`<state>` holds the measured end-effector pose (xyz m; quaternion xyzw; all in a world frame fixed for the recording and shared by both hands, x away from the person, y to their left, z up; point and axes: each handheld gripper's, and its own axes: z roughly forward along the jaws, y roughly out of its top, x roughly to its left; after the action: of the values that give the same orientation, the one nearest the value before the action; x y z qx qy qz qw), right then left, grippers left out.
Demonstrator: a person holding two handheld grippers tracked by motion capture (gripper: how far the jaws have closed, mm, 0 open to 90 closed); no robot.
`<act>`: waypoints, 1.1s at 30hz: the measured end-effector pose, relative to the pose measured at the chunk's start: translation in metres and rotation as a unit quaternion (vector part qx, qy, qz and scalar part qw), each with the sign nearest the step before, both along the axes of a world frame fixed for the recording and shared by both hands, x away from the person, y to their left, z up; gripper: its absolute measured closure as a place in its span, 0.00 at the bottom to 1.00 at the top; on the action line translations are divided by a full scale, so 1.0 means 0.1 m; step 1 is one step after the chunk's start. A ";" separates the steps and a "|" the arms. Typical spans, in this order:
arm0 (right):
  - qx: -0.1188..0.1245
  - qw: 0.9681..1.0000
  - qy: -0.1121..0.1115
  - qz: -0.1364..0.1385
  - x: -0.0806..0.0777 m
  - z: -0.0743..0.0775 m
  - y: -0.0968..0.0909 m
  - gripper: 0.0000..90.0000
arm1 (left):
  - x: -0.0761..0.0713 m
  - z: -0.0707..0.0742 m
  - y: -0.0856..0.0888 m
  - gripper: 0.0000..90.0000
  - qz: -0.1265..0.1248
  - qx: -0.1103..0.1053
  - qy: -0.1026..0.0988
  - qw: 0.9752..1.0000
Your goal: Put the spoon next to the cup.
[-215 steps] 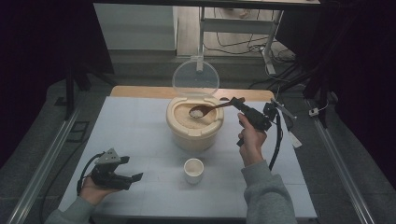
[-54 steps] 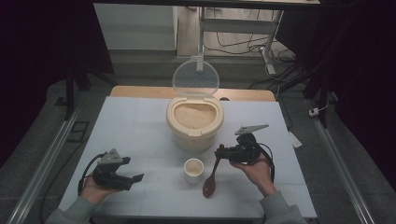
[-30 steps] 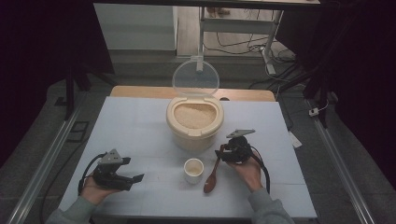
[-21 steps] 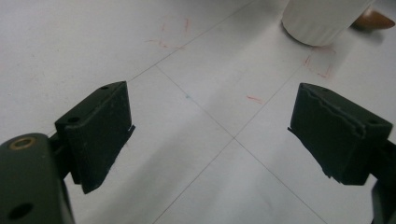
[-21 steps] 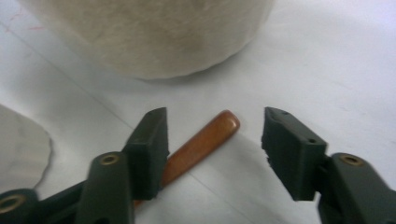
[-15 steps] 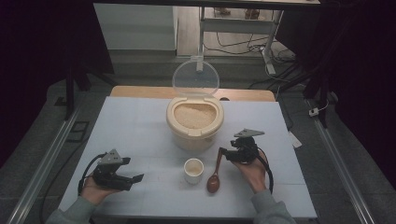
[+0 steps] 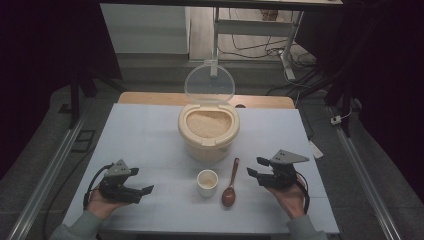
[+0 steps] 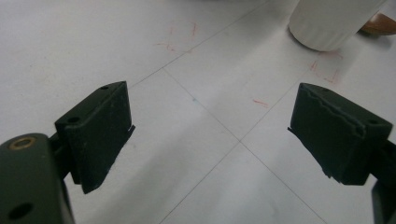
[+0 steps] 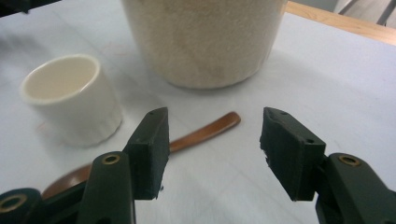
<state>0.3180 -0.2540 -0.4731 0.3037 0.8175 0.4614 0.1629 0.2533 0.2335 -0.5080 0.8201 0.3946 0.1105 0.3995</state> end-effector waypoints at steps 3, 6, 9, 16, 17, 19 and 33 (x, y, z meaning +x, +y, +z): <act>0.001 1.000 -0.005 0.007 -0.08 -0.01 -0.11 0.47 | 0.00 0.00 0.00 0.14 0.003 -0.001 -0.001 1.000; 0.003 1.000 -0.010 0.011 -0.14 -0.02 -0.20 0.47 | 0.00 0.00 0.01 0.14 0.007 0.000 -0.003 1.000; 0.008 1.000 -0.015 0.015 -0.19 -0.02 -0.28 0.47 | -0.01 0.00 0.00 0.14 0.009 0.003 -0.006 1.000; 0.005 1.000 -0.017 0.016 -0.24 -0.07 -0.40 0.47 | -0.02 0.01 0.01 0.14 0.009 0.002 -0.010 1.000; 0.009 1.000 -0.016 0.015 -0.24 -0.08 -0.41 0.47 | -0.02 0.01 0.01 0.14 0.010 0.002 -0.011 1.000; 0.006 1.000 -0.016 0.016 -0.24 -0.08 -0.43 0.47 | -0.02 0.01 0.02 0.14 0.010 0.002 -0.011 1.000; -0.003 1.000 -0.020 0.015 -0.25 -0.07 -0.44 0.48 | -0.02 0.01 0.01 0.14 0.008 0.002 -0.012 1.000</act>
<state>0.2931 -0.2982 -0.4801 0.2811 0.8200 0.4675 0.1733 0.2511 0.2345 -0.5074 0.8163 0.3961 0.1248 0.4014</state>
